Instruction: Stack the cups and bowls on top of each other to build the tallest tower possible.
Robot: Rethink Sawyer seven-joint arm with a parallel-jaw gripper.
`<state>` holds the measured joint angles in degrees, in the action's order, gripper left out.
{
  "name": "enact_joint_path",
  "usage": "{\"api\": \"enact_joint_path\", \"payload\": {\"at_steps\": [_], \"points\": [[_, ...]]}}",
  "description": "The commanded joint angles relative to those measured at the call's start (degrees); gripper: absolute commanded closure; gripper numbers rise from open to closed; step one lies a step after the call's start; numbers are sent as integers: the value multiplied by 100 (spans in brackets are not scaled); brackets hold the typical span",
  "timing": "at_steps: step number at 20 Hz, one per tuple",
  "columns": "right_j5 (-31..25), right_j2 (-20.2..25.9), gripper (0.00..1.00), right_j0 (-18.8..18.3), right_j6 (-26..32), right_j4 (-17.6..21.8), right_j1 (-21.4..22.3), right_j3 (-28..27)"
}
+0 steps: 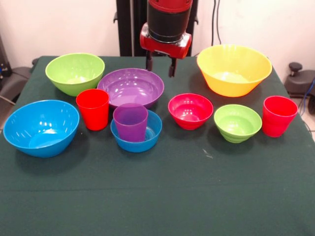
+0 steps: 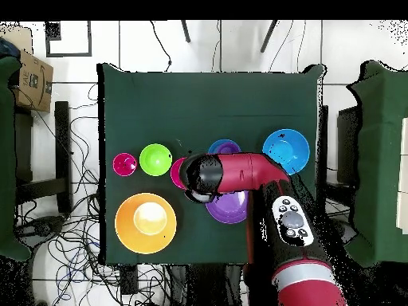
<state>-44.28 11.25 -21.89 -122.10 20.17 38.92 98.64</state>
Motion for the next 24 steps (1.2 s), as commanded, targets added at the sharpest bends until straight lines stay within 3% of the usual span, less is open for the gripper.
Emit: {"api": "enact_joint_path", "payload": {"at_steps": [1,6,11,19,24], "points": [[-75,309,0,58,-399,-534,-94,640],[-125,357,0,77,-290,-793,-36,753],[-121,273,0,115,-215,-815,-52,688],[262,-196,0,323,-427,-334,-420,245],[639,-653,0,670,-843,-139,-581,194]]}}
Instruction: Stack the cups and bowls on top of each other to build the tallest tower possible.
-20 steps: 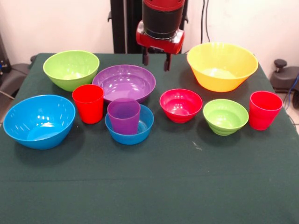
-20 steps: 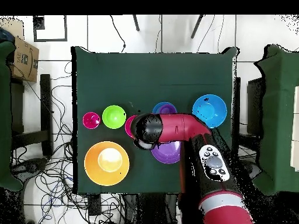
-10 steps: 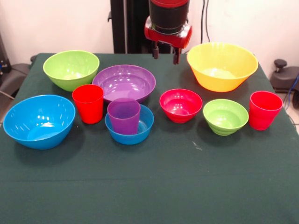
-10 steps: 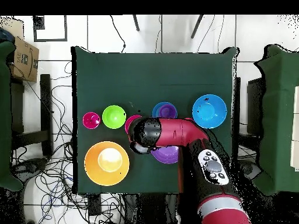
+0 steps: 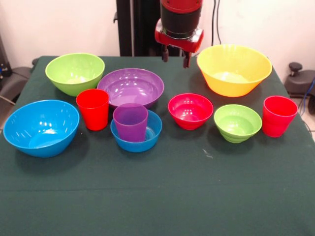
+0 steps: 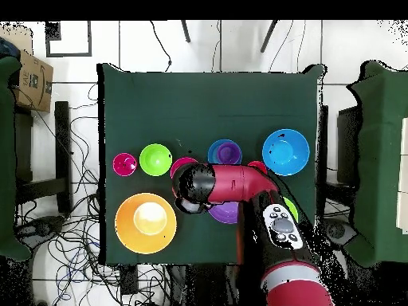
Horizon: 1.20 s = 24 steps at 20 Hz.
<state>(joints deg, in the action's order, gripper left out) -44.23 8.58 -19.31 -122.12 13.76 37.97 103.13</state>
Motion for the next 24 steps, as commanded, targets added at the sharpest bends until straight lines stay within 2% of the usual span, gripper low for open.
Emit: {"api": "enact_joint_path", "payload": {"at_steps": [1,13,24], "points": [[676,-447,0,468,-882,498,-516,-270],[904,-1236,0,1167,-1143,294,-881,-572],[1587,-1871,0,1601,-1249,140,-1357,-888]]}}
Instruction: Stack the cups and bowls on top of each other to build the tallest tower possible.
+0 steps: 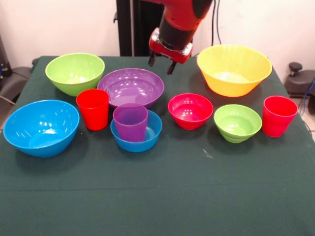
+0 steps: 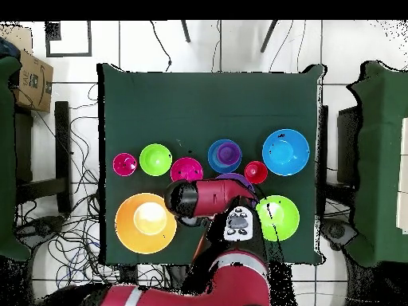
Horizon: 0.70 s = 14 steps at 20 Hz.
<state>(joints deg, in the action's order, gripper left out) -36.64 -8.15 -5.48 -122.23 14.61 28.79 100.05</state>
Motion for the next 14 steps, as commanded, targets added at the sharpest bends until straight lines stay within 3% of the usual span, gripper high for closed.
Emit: {"api": "enact_joint_path", "payload": {"at_steps": [1,6,14], "points": [[886,-220,0,223,-1206,21,-436,-568],[1933,-114,0,170,-871,107,-443,-523],[2336,25,0,161,-759,-101,-330,-258]]}}
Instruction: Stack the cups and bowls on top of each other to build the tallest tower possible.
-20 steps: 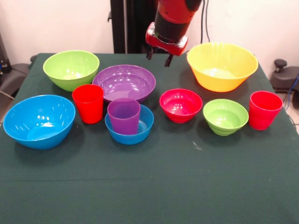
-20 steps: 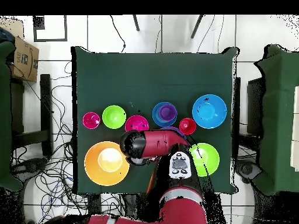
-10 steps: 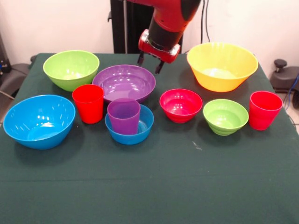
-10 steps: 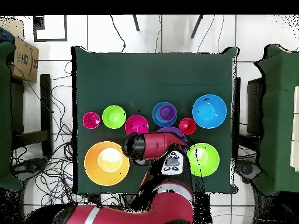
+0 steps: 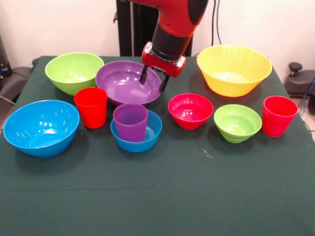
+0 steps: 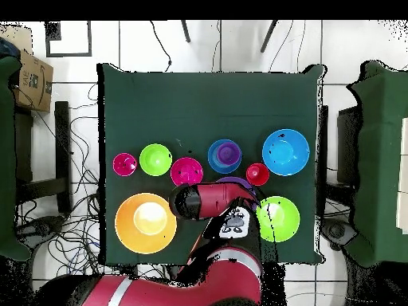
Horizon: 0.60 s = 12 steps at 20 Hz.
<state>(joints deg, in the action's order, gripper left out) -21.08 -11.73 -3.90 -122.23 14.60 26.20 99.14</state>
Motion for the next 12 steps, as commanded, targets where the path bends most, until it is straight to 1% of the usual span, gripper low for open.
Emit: {"api": "enact_joint_path", "payload": {"at_steps": [1,12], "points": [[767,395,0,-1,-734,-126,-57,-155],[497,545,0,-76,-583,-270,65,-62]]}}
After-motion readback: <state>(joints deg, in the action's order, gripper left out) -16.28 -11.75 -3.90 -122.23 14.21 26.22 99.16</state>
